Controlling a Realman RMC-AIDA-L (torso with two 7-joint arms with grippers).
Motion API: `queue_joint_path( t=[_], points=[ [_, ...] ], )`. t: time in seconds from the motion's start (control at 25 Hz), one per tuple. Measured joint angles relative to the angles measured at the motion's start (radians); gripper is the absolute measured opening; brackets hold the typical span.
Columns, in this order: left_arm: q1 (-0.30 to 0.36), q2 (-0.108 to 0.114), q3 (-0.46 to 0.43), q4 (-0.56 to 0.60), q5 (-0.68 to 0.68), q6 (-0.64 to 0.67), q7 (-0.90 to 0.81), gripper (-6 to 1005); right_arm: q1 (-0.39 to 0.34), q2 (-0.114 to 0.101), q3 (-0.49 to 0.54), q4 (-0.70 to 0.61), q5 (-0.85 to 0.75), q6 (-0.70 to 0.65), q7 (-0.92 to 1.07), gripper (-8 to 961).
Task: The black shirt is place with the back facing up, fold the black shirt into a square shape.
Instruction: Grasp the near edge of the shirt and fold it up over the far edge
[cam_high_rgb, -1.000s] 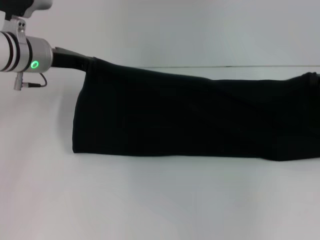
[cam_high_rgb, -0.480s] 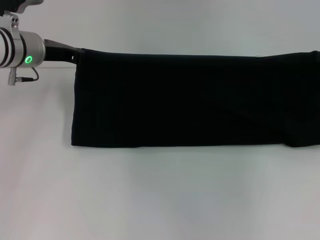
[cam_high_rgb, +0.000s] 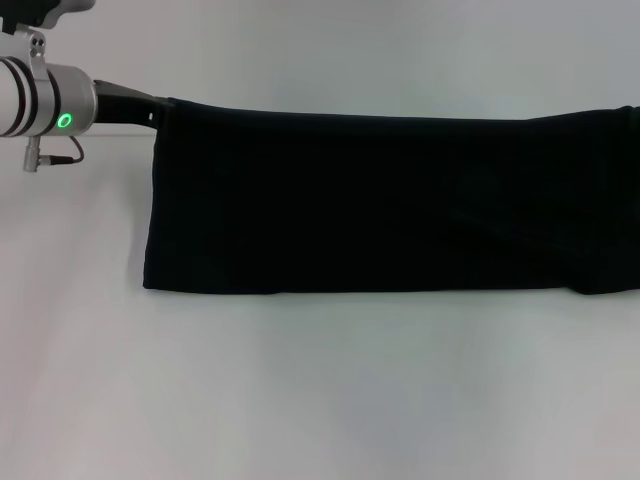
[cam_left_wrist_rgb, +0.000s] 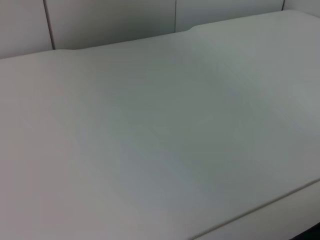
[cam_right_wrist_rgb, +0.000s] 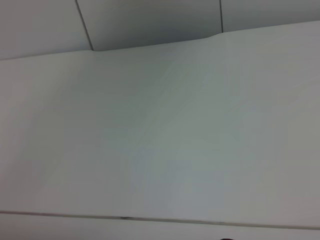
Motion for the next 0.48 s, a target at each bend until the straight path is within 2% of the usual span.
queue_joint_path(
  t=[0.16, 0.36, 0.48],
  points=[
    [-0.002, -0.006, 0.001, -0.007, -0.001, -0.019, -0.003, 1, 0.004, 0.004, 0.000, 0.001, 0.002, 0.005, 0.005, 56],
    [0.003, -0.028, 0.001, -0.005, -0.003, -0.077, -0.004, 1, 0.007, 0.005, -0.001, 0.008, -0.001, -0.011, 0.008, 67],
    [0.004, -0.036, 0.001, -0.010, -0.008, -0.116, -0.006, 78, 0.004, 0.006, -0.005, 0.005, -0.002, 0.001, 0.019, 75]
  ],
)
